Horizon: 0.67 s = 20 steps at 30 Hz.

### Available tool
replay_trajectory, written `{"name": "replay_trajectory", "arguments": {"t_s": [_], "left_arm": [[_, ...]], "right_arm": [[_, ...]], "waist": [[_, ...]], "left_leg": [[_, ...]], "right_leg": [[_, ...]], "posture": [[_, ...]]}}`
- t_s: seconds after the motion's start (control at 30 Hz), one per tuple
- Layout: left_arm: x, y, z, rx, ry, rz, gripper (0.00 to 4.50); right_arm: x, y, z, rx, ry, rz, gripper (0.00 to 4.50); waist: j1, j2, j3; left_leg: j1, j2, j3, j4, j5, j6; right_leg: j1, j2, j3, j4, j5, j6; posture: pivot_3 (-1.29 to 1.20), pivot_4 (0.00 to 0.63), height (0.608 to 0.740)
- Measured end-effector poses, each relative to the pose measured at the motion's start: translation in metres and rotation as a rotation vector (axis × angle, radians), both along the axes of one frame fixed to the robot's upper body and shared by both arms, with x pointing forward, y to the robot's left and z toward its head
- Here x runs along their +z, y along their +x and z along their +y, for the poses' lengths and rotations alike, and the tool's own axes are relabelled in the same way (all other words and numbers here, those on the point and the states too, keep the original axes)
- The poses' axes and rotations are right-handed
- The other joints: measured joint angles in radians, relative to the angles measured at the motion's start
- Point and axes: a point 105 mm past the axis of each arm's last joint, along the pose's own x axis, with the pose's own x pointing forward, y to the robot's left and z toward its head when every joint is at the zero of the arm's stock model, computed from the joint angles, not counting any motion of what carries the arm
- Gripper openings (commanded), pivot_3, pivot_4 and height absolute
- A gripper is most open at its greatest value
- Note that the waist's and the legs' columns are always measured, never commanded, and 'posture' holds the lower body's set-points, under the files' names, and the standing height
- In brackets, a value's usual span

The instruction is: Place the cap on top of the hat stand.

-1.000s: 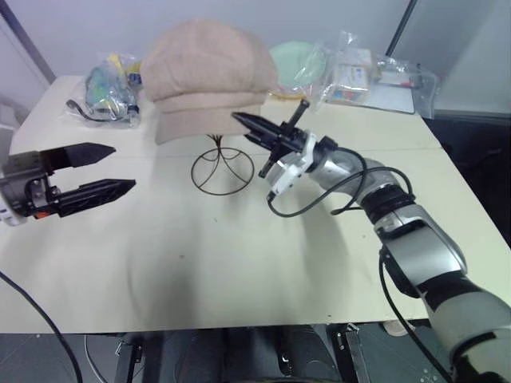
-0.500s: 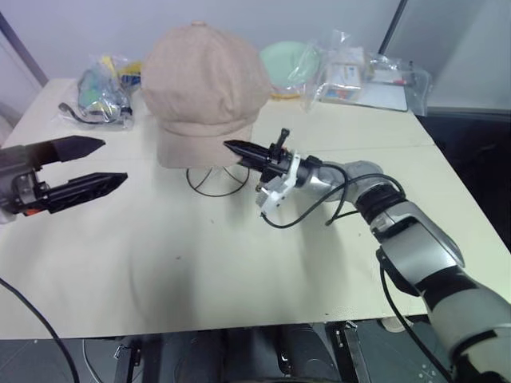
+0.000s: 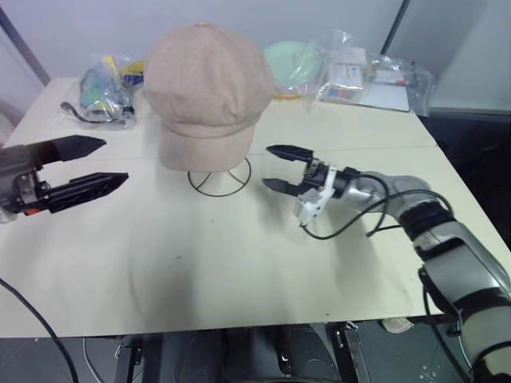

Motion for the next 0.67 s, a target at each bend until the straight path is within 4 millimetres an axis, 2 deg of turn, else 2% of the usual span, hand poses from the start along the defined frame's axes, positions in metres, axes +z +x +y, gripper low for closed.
{"name": "replay_trajectory", "arguments": {"t_s": [0.07,0.13,0.23,0.4,0.5,0.67], "left_arm": [[-0.003,0.001,0.004,0.012,-0.004,0.012,4.50],[-0.007,0.002,0.010,0.037,-0.006,0.028,4.50],[-0.008,0.002,0.015,0.047,-0.017,0.031,4.50],[-0.005,0.002,0.022,0.059,-0.020,0.021,4.50],[-0.004,0.003,0.025,0.063,-0.017,0.007,4.50],[0.002,0.005,0.026,0.067,-0.015,-0.026,4.50]], "right_arm": [[0.008,-0.009,-0.013,-0.020,0.002,0.046,4.45],[0.013,-0.016,-0.026,-0.065,0.003,0.165,4.45],[0.024,-0.021,-0.043,-0.150,0.058,0.506,4.45],[0.080,-0.024,-0.089,-0.207,0.276,1.077,4.45],[0.106,-0.034,-0.106,-0.151,0.376,1.265,4.45],[0.106,-0.039,-0.116,-0.115,0.429,1.439,4.45]], "waist": [[0.000,0.000,0.000],[0.002,0.000,0.000],[0.003,0.001,0.001],[0.015,0.002,0.001],[0.025,0.002,0.001],[0.028,0.002,0.001]], "left_leg": [[0.000,0.001,0.000,0.000,0.000,0.000],[0.001,0.002,0.000,0.000,0.000,0.001],[0.002,0.004,-0.001,0.001,-0.001,0.001],[0.003,0.004,0.000,0.001,-0.001,0.002],[0.003,0.004,0.002,0.000,-0.001,0.002],[0.001,0.002,0.004,0.001,-0.001,0.002]], "right_leg": [[0.000,0.000,0.000,0.000,0.000,0.000],[0.002,0.000,0.000,0.000,0.000,0.000],[0.003,-0.002,0.000,0.000,0.000,0.000],[0.003,-0.003,0.000,0.000,-0.001,-0.001],[0.002,-0.003,-0.001,-0.001,-0.003,-0.005],[0.000,-0.003,-0.001,-0.001,-0.003,-0.005]], "posture": [[0.00,0.150,0.740],[0.00,0.150,0.740],[0.00,0.150,0.740],[0.00,0.150,0.740],[0.00,0.150,0.740],[0.00,0.150,0.740]]}}
